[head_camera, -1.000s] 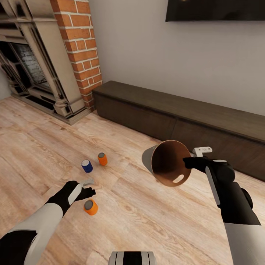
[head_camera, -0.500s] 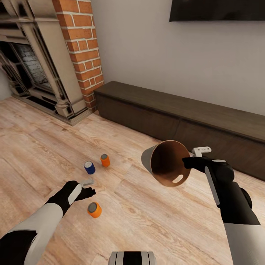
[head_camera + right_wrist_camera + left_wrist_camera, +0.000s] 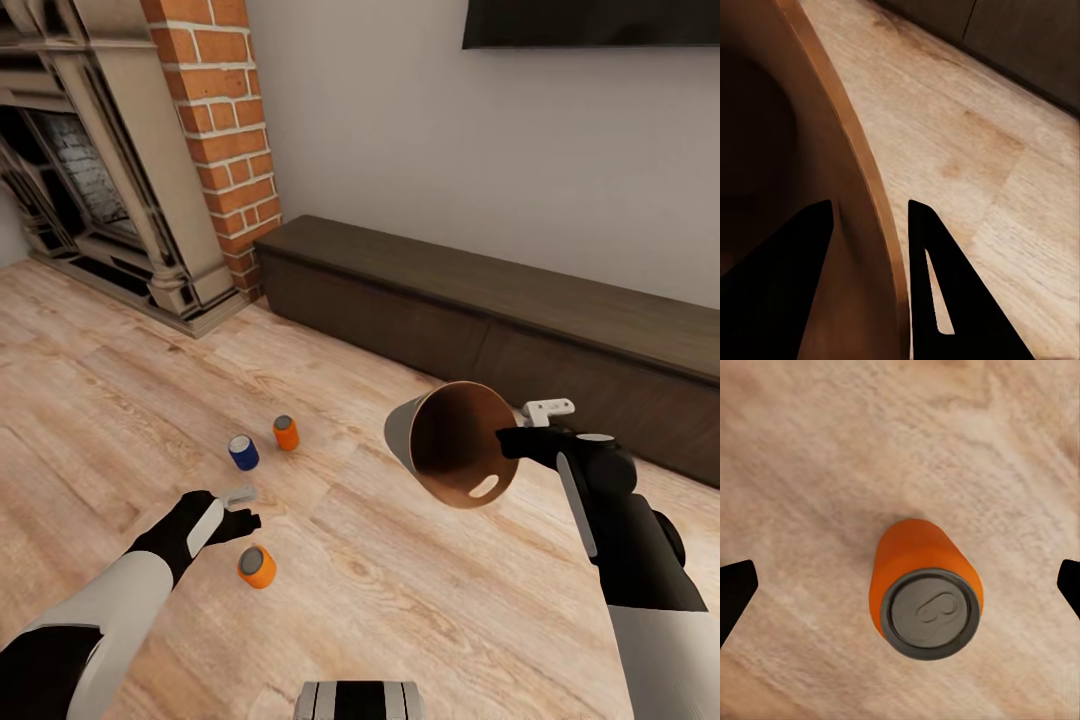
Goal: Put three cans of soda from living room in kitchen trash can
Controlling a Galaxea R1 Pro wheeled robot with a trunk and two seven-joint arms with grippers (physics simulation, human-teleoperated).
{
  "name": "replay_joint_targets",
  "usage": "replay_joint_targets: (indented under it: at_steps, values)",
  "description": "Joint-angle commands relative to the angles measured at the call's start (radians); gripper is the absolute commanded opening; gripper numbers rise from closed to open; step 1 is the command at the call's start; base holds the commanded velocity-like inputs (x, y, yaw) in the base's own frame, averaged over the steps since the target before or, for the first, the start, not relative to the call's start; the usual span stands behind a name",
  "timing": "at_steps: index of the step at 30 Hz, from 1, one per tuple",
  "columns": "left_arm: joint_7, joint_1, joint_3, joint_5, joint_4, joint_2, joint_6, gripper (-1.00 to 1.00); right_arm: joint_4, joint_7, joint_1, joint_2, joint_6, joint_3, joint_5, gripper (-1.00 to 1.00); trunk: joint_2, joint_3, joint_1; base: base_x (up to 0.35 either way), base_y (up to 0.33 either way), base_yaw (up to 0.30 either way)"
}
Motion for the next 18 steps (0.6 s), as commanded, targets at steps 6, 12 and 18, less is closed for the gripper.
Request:
replay_joint_targets:
  at_steps: [6,12,18]
  values:
    - [0.000,0.000,-0.002,-0.001,0.000,-0.002,-0.001,1.00,-0.001,0.004,-0.002,-0.001,0.003,-0.003,-0.016,-1.00,-0.001,-0.012,0.001,0.000,0.000,0.000]
    - [0.001,0.000,-0.003,-0.001,0.000,-0.002,-0.001,1.00,-0.003,0.005,-0.018,-0.002,0.002,-0.004,-0.016,-1.00,-0.001,-0.012,0.001,0.000,0.000,0.000]
    - [0.004,0.000,-0.003,-0.002,0.000,-0.002,-0.002,1.00,-0.005,0.005,-0.033,-0.005,0.003,-0.008,-0.016,-1.00,-0.001,-0.012,0.001,0.000,0.000,0.000]
